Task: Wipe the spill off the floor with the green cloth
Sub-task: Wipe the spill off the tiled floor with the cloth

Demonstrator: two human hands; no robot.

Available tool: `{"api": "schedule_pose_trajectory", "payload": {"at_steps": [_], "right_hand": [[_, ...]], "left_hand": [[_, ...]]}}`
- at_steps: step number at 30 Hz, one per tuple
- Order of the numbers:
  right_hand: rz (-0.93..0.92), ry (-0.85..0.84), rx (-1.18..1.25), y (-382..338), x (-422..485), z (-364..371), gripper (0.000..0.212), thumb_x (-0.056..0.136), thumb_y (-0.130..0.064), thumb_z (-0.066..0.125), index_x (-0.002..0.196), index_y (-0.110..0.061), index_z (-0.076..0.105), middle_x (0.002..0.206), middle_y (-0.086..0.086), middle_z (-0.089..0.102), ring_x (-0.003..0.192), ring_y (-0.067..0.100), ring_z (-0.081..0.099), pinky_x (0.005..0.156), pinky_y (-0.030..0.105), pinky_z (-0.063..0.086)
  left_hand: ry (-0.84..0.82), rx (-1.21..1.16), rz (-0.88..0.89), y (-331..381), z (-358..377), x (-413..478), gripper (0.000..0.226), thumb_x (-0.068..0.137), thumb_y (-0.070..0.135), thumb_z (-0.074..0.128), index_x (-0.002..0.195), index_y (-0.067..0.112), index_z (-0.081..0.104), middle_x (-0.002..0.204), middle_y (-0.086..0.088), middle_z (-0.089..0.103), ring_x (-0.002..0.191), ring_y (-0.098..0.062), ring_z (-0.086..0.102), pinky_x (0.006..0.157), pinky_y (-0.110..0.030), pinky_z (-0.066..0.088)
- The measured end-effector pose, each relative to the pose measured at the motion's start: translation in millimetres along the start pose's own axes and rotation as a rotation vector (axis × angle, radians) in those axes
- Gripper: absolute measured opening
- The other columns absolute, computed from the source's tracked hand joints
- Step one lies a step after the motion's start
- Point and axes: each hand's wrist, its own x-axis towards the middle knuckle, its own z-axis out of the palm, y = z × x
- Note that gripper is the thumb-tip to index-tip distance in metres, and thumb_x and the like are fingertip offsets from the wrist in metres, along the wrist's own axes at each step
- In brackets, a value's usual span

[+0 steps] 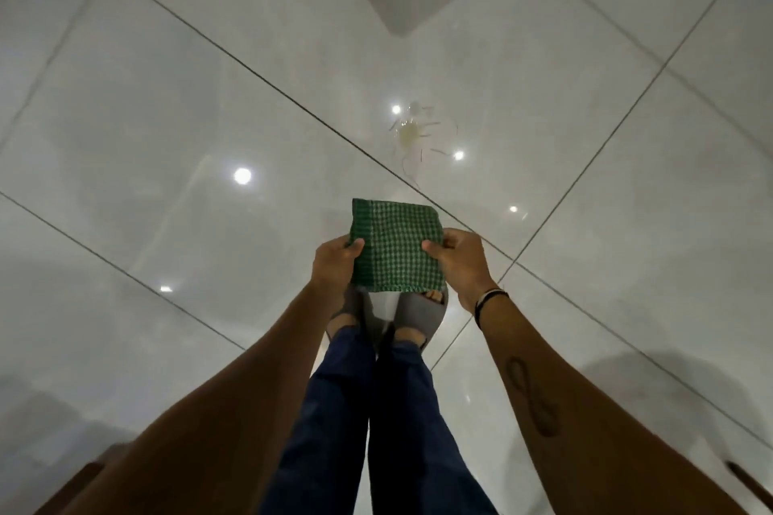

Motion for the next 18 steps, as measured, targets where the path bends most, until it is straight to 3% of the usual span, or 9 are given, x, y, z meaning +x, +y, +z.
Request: {"api": "schedule_pose_trajectory", "payload": {"at_steps": [2, 4, 6, 8, 10, 11, 13, 15, 18], "right_hand": [[-0.017, 0.044, -0.096, 33.6, 28.9, 13.4, 0.006, 0.097, -0.014, 0.074, 0.093, -0.014, 0.076, 0.101, 0.012, 0.080, 0.099, 0.034, 0.077, 0.093, 0.055, 0.063], [-0.051, 0.147, -0.189, 51.5, 49.6, 21.2, 0.007, 0.098, -0.017, 0.071, 0.098, -0.012, 0.076, 0.094, 0.004, 0.076, 0.096, 0.031, 0.075, 0.086, 0.046, 0.063], [-0.083, 0.328, -0.247, 64.8, 70.5, 27.6, 0.012, 0.101, -0.017, 0.066, 0.105, -0.009, 0.074, 0.093, 0.003, 0.073, 0.096, 0.031, 0.073, 0.076, 0.033, 0.051], [-0.123, 0.508, -0.269, 76.1, 93.4, 37.6, 0.025, 0.104, -0.014, 0.058, 0.126, -0.008, 0.069, 0.112, 0.011, 0.075, 0.109, 0.032, 0.070, 0.080, 0.031, 0.046], [-0.222, 0.617, -0.350, 92.2, 122.1, 53.1, 0.051, 0.104, -0.011, 0.055, 0.155, -0.011, 0.048, 0.151, 0.016, 0.059, 0.140, 0.034, 0.054, 0.107, 0.040, 0.049], [-0.294, 0.643, -0.454, 100.2, 138.8, 61.0, 0.062, 0.104, -0.013, 0.055, 0.163, -0.012, 0.035, 0.166, 0.017, 0.043, 0.153, 0.035, 0.041, 0.122, 0.045, 0.039], [-0.460, 0.552, -0.741, 116.2, 176.5, 74.4, 0.071, 0.106, -0.022, 0.051, 0.169, -0.012, 0.020, 0.177, 0.019, 0.019, 0.164, 0.040, 0.019, 0.133, 0.055, 0.022], [-0.574, 0.390, -0.951, 130.6, 218.4, 84.8, 0.071, 0.111, -0.036, 0.041, 0.171, -0.011, 0.012, 0.179, 0.021, 0.007, 0.167, 0.042, 0.007, 0.134, 0.062, 0.015], [-0.652, 0.348, -1.026, 138.2, 266.0, 95.7, 0.072, 0.113, -0.046, 0.029, 0.171, -0.012, 0.006, 0.180, 0.018, -0.001, 0.167, 0.039, 0.001, 0.136, 0.060, 0.008]], "left_hand": [[-0.010, 0.084, -0.021, -20.5, 5.9, 32.4, 0.033, 0.106, 0.007, 0.062, 0.136, -0.005, 0.069, 0.129, -0.012, 0.072, 0.112, -0.034, 0.070, 0.101, -0.040, 0.057], [-0.033, 0.138, 0.021, -35.2, 12.9, 63.5, 0.030, 0.104, 0.007, 0.066, 0.131, -0.004, 0.074, 0.131, -0.019, 0.075, 0.119, -0.041, 0.072, 0.108, -0.050, 0.058], [-0.068, 0.193, 0.117, -40.9, 27.1, 93.2, 0.026, 0.102, 0.006, 0.067, 0.126, -0.002, 0.077, 0.115, -0.014, 0.079, 0.111, -0.037, 0.076, 0.097, -0.042, 0.064], [-0.108, 0.267, 0.239, -38.2, 43.3, 119.9, 0.024, 0.103, 0.005, 0.065, 0.124, 0.000, 0.077, 0.102, -0.002, 0.079, 0.098, -0.024, 0.076, 0.081, -0.023, 0.065], [-0.096, 0.392, 0.358, -36.3, 58.5, 152.8, 0.031, 0.106, 0.013, 0.063, 0.135, 0.005, 0.071, 0.122, -0.004, 0.078, 0.117, -0.023, 0.073, 0.101, -0.030, 0.063], [-0.048, 0.532, 0.435, -37.7, 63.4, 171.1, 0.041, 0.108, 0.019, 0.061, 0.148, 0.009, 0.062, 0.145, -0.008, 0.069, 0.136, -0.025, 0.064, 0.117, -0.038, 0.054], [0.088, 0.901, 0.601, -43.4, 63.4, 205.5, 0.064, 0.110, 0.028, 0.057, 0.168, 0.012, 0.034, 0.176, -0.009, 0.034, 0.164, -0.027, 0.031, 0.133, -0.043, 0.028], [0.131, 1.142, 0.756, -50.6, 58.3, 238.1, 0.088, 0.106, 0.035, 0.058, 0.173, 0.011, 0.007, 0.183, -0.010, 0.002, 0.170, -0.029, 0.003, 0.137, -0.046, 0.010], [0.081, 1.361, 0.845, -59.9, 40.1, 278.1, 0.112, 0.098, 0.065, 0.054, 0.172, 0.012, -0.011, 0.181, -0.011, -0.019, 0.168, -0.031, -0.015, 0.137, -0.054, -0.001]]}}
